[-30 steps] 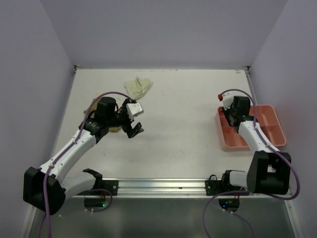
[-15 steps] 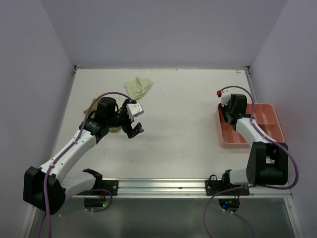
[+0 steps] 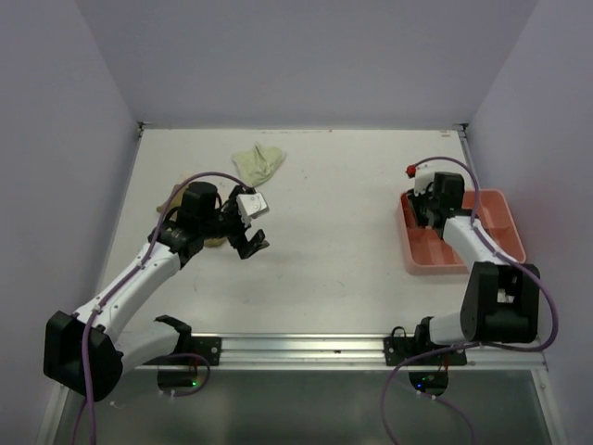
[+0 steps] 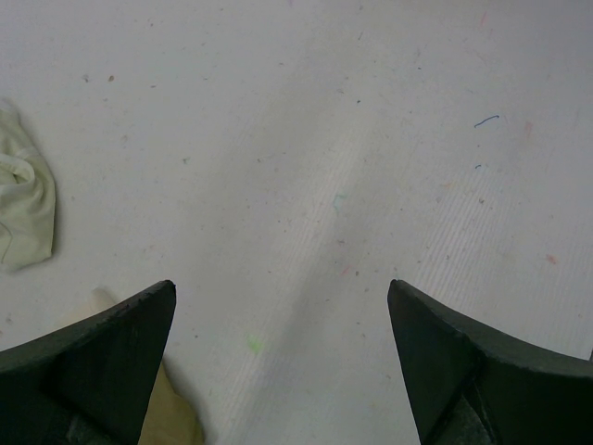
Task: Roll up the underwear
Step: Place the rolled underwear into the container
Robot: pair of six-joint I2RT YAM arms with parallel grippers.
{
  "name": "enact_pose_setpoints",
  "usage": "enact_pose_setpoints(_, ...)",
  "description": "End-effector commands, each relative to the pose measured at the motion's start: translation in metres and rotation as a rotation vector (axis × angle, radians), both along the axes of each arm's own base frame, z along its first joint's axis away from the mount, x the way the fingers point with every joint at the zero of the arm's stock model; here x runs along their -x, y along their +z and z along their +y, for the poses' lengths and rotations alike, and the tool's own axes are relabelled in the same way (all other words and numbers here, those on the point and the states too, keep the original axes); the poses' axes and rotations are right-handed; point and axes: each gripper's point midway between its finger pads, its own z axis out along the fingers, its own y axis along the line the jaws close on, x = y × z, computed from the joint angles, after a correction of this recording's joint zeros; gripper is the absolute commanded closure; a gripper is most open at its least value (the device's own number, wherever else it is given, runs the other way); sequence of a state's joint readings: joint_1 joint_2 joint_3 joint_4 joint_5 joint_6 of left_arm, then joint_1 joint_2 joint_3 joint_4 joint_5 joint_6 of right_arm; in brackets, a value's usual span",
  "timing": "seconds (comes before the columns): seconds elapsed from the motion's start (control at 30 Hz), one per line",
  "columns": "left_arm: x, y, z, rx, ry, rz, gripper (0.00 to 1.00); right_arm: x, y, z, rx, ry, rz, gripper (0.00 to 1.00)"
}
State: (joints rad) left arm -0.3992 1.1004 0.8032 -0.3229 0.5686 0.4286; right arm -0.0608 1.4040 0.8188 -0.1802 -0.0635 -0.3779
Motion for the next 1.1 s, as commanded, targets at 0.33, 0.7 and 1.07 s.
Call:
enact_pose_setpoints(0.33,0.002,-0.005,0.0,0.011,0.0,0.014,0.0,0.011,-0.004,0.02,-0.078,0.004,0.035,1.0)
enact_pose_setpoints(0.7,0.0,-0.003,-0.001,0.013,-0.002,0.012,0.0,0.012,0.006,0.034,-0.032,0.007,-0.012,1.0)
enact_pose_setpoints(1.07,0.002,-0.005,-0.001,0.014,-0.002,0.02,0.0,0.008,-0.026,0.045,-0.082,0.032,0.091,1.0)
